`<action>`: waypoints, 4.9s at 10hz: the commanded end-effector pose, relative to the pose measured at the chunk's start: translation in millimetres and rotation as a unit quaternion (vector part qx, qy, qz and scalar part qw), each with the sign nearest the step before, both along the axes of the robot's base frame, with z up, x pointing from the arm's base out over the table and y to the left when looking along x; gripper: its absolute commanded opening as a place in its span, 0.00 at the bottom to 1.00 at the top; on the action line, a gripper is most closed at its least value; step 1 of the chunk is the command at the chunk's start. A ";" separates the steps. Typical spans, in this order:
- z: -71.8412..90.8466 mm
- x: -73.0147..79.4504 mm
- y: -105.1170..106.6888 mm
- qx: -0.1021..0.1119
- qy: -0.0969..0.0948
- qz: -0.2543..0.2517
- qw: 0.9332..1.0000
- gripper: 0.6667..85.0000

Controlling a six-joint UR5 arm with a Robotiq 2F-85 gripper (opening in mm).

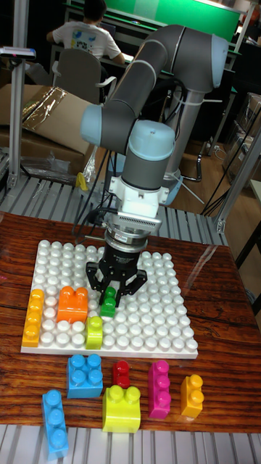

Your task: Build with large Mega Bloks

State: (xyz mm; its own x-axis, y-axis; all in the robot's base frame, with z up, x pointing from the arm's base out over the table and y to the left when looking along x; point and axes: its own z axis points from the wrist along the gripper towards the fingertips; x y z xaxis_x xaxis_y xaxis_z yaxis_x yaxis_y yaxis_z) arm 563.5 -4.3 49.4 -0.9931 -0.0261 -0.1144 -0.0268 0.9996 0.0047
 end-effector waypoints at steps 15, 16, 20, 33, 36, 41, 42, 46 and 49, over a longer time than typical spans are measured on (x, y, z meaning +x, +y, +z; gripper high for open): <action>-9.7 3.5 -7.3 0.013 -0.003 0.018 1.000 0.01; -6.1 2.1 -3.7 0.024 -0.001 0.027 0.999 0.16; -7.9 7.5 -2.0 0.026 -0.008 0.049 0.998 0.40; -8.0 9.3 -7.1 0.033 -0.009 0.072 0.997 0.47; -7.1 10.7 -6.2 0.035 -0.009 0.077 0.996 0.50; 1.0 8.8 -5.3 0.033 -0.004 0.063 0.997 0.50; 3.0 8.3 -4.7 0.032 -0.003 0.060 0.998 0.50; 15.3 2.8 -6.3 0.024 0.010 0.042 0.999 0.43; 21.9 0.2 -8.3 0.012 0.018 0.027 0.999 0.32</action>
State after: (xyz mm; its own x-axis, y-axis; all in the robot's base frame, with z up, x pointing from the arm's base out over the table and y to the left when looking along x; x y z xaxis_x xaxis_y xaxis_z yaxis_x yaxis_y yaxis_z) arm 564.8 -12.8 63.7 -0.9903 -0.1058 -0.0895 -0.1092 0.9934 0.0343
